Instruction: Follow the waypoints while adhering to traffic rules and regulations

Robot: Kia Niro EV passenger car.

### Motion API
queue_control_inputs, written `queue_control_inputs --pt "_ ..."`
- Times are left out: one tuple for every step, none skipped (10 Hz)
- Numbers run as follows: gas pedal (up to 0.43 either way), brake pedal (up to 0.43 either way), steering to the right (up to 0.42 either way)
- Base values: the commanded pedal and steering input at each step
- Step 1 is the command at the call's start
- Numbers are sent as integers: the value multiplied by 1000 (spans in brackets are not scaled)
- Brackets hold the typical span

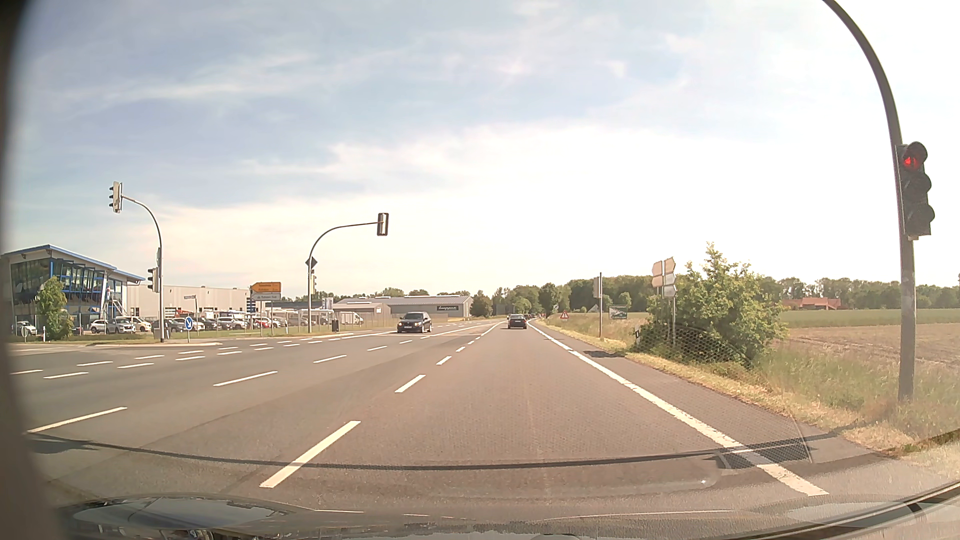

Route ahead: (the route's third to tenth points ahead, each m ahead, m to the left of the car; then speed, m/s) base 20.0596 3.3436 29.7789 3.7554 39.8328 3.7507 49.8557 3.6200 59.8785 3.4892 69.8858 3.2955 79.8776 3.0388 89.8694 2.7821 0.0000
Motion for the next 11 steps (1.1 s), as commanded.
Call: queue_control_inputs --pt "0 250 -8" --pt "0 250 -8" --pt "0 250 -8" --pt "0 250 -7" --pt "0 250 -8" --pt "0 250 -8" --pt "0 250 -7" --pt "0 250 -8" --pt "0 250 -8" --pt "0 250 -7" --pt "0 250 -7"
